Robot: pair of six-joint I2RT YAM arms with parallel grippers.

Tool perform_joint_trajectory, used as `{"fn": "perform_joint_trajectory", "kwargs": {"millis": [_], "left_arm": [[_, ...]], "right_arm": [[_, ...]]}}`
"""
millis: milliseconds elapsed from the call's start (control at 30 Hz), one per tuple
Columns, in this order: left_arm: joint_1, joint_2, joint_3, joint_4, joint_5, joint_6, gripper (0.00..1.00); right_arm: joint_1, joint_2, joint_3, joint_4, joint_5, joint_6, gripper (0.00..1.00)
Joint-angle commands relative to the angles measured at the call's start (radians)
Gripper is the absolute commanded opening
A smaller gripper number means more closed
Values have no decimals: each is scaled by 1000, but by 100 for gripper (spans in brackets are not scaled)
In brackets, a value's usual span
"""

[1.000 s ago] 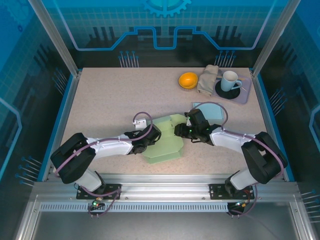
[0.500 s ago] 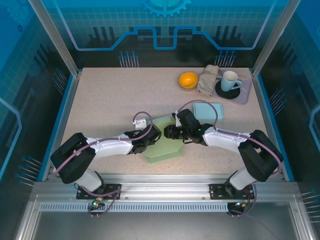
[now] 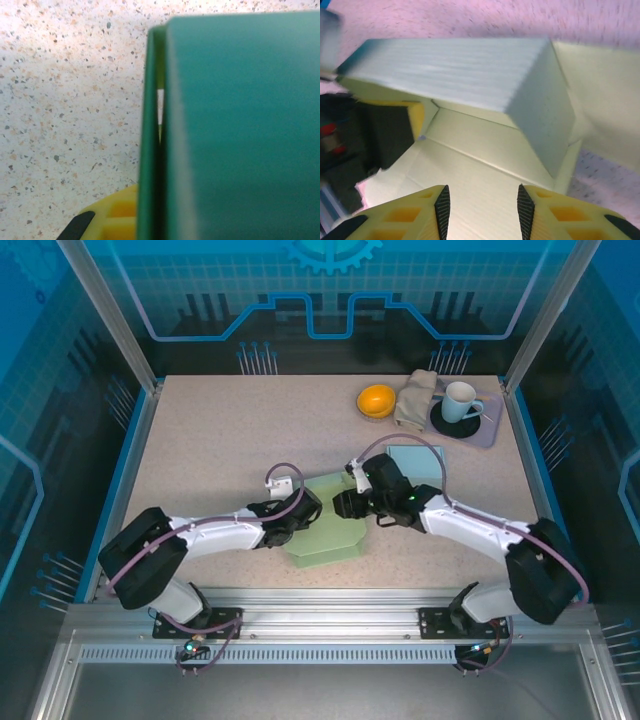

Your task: Fold the paper box

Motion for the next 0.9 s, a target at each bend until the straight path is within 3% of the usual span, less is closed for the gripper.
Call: {"fn": "perform_joint_trajectory", "kwargs": {"millis": [0,233,400,633,867], "left_arm": [[-4,-34,0,-8,-55,57,4],[-4,-80,-21,20,-99,171,4],[-3,-130,-67,69,-107,242,4],[-4,-165,-92,85,-122,279,4],[-4,-183,-110,109,-108,272,5]], "right_arm": [[-36,-89,48,-157,-17,-302,44],[-139,-216,127,-350,-94,-930,46],[-305,-211,138,-430,-127,-1277,52],[-350,-53,187,-416,-149,-1407,50],[-259,58,211,-385,-159,-1382,49]]}}
